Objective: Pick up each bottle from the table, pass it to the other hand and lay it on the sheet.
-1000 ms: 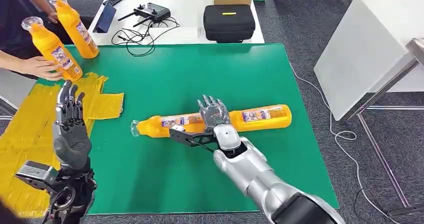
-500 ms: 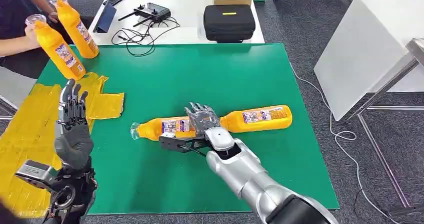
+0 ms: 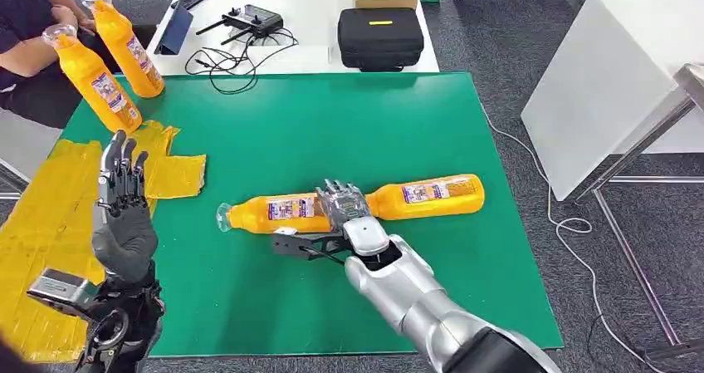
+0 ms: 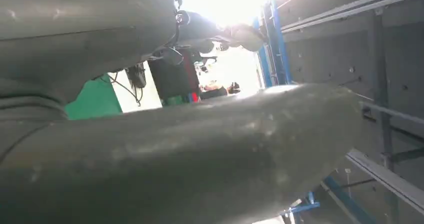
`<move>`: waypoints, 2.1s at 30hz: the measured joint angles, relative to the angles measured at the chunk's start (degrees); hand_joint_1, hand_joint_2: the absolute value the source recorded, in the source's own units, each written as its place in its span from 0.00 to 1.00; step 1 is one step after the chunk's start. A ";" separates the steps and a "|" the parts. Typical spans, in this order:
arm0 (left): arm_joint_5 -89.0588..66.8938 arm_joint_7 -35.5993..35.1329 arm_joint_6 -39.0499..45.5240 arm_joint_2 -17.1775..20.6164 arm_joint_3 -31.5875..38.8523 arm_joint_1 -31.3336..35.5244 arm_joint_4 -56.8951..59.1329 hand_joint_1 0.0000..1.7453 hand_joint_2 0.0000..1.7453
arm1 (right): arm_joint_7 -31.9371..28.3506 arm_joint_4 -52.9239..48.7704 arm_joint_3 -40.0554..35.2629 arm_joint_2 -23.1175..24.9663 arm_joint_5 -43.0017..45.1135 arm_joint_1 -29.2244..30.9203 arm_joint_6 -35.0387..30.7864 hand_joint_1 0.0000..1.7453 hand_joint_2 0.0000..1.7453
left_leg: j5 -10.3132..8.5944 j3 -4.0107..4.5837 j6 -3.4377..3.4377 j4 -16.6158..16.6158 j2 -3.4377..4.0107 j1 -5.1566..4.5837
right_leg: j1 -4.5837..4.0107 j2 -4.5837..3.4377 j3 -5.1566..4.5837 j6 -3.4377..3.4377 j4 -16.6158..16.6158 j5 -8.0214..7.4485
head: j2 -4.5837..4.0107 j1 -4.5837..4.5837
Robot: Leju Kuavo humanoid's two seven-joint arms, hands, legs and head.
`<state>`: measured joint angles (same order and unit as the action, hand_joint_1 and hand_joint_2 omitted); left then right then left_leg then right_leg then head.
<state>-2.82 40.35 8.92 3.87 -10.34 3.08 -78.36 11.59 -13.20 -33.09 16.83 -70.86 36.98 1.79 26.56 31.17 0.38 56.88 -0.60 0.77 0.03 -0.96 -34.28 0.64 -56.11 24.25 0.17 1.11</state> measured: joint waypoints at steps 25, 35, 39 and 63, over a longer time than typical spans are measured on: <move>-0.15 0.00 -0.48 -0.41 -0.83 -1.02 -1.61 0.00 0.00 | 1.81 0.15 0.09 -1.75 -0.81 -2.22 1.25 1.00 1.00 | 0.01 -0.06 0.00 0.00 0.00 -0.01 | 0.01 0.00 0.07 0.00 0.01 0.00 | 0.00 -0.04; -0.61 0.00 -2.82 -0.70 -0.53 -2.07 -3.17 0.00 0.00 | 1.55 0.15 0.55 -2.21 -0.85 -2.26 0.68 1.00 1.00 | 0.01 -0.18 0.00 0.00 -0.01 -0.01 | 0.00 0.01 0.16 0.00 0.02 0.00 | 0.00 -0.04; -0.61 0.00 -2.54 -0.87 -0.74 -1.48 -3.17 0.00 0.00 | 1.55 0.15 0.79 -2.45 -0.85 -2.44 0.26 1.00 1.00 | 0.01 -0.21 0.00 0.00 0.00 -0.01 | 0.01 0.00 0.18 0.00 0.02 0.00 | 0.00 -0.02; 9.57 -0.17 -17.88 -2.75 6.71 6.03 22.65 0.00 1.00 | -12.84 -2.28 9.73 -3.21 11.52 -0.75 -18.38 1.00 1.00 | 0.00 -0.09 0.00 0.00 0.05 0.00 | 0.00 -0.07 0.07 0.00 -0.01 -0.01 | 0.00 0.00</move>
<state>6.76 40.17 -8.96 1.11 -3.62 9.11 -55.71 -1.25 -15.48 -23.36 13.62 -59.34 36.23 -16.59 26.56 31.08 0.38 56.88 -0.55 0.78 0.03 -1.03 -34.21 0.64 -56.13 24.24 0.17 1.11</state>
